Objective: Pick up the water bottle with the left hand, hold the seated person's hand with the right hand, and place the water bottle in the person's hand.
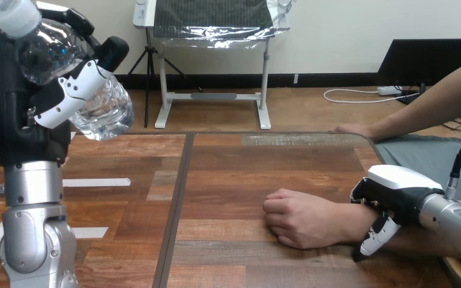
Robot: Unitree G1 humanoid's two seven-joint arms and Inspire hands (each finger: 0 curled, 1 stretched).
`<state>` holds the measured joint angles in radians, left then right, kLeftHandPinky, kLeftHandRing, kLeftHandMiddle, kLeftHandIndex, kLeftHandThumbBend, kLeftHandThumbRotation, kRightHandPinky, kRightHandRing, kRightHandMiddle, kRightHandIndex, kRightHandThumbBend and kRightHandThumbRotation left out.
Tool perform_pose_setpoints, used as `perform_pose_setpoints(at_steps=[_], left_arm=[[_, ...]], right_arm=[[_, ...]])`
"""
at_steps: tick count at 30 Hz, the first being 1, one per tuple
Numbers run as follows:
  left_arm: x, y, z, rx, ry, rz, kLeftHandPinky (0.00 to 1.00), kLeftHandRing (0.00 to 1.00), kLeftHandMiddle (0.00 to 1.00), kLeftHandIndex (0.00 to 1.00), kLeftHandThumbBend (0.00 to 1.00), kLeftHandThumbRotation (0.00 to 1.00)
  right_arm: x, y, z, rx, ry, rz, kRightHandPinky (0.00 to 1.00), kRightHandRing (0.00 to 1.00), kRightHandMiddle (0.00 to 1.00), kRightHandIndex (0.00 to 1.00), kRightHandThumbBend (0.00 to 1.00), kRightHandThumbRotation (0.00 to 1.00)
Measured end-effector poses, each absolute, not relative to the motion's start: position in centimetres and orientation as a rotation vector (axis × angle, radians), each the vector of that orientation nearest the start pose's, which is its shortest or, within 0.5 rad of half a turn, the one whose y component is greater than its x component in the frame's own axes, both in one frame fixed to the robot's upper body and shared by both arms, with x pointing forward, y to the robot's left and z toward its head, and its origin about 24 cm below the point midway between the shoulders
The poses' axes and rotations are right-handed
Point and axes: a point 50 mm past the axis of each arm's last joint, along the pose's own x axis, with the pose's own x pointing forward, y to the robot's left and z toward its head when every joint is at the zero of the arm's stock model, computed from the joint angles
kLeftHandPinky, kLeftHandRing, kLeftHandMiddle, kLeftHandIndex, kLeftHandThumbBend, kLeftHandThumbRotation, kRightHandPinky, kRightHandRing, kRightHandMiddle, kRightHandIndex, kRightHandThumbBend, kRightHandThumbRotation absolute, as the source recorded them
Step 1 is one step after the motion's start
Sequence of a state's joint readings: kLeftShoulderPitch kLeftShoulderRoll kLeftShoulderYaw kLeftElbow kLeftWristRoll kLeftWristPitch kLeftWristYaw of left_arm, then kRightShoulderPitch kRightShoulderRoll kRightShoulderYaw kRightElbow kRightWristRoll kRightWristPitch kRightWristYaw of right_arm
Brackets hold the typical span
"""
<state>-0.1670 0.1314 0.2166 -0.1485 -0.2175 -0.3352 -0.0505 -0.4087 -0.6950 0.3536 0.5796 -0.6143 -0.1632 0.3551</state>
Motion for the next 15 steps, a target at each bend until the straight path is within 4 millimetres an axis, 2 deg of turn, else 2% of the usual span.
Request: perform_pose_setpoints(at_steps=[15], left_arm=[[25.75, 20.91, 15.49, -0.049, -0.678, 0.100, 0.19, 0.25, 0.32, 0.38, 0.57, 0.00]], right_arm=[[30.59, -24.95, 3.59, -1.379, 0.336, 0.582, 0.23, 0.29, 0.37, 0.40, 0.95, 0.01]])
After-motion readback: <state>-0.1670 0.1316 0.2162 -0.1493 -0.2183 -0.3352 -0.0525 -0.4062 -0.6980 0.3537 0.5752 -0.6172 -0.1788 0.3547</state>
